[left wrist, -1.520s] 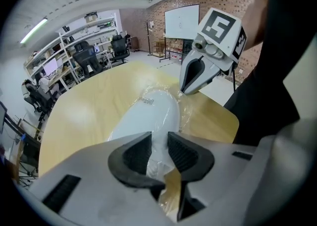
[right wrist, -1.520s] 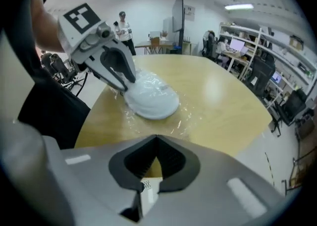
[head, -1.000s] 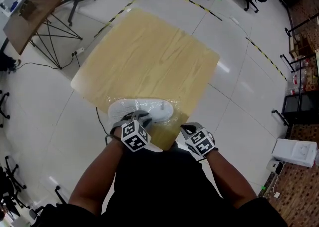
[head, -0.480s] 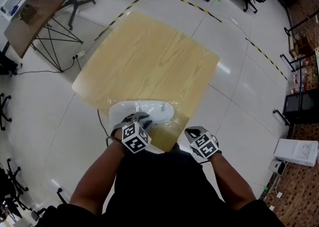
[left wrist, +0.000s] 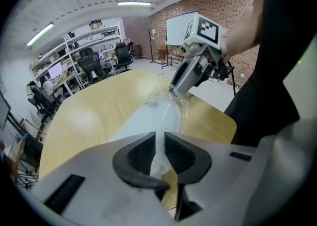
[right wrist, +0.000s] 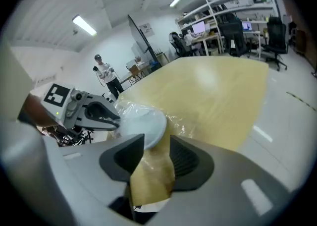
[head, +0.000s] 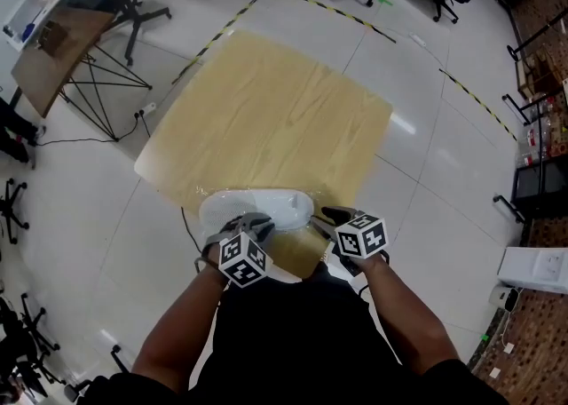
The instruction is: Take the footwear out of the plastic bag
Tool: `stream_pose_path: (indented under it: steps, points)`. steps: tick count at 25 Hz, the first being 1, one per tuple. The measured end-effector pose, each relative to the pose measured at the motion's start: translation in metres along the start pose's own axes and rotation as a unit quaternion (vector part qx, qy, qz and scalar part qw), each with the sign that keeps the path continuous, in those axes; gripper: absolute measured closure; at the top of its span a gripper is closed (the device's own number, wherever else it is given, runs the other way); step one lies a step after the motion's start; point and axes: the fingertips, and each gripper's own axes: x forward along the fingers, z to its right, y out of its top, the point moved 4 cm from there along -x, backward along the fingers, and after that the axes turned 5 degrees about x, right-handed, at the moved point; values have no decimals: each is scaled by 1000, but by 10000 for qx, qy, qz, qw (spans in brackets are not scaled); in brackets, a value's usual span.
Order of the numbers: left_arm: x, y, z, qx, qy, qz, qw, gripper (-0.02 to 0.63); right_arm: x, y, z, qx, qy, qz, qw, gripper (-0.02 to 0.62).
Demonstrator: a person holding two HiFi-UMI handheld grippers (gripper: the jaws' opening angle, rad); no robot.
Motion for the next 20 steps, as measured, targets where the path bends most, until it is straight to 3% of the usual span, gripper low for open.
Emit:
stream_pose_path:
  steps: [5, 12, 17, 20]
  points:
    - [-1, 0, 2, 77, 31, -57, 9999, 543, 23, 4, 1, 429, 10, -287, 9987, 433]
    - [-5, -4, 4, 140, 127, -73, 9998, 523, -1, 5, -6, 699, 524, 167, 9960, 547]
    - [-9, 7, 6, 513, 45, 68, 9986, 522, -24, -6, -1, 1659, 1023, 422, 9799, 565]
    - [-13, 24, 6, 709, 0, 344, 9969, 439, -25, -12, 12, 1697, 734, 403, 9819, 561]
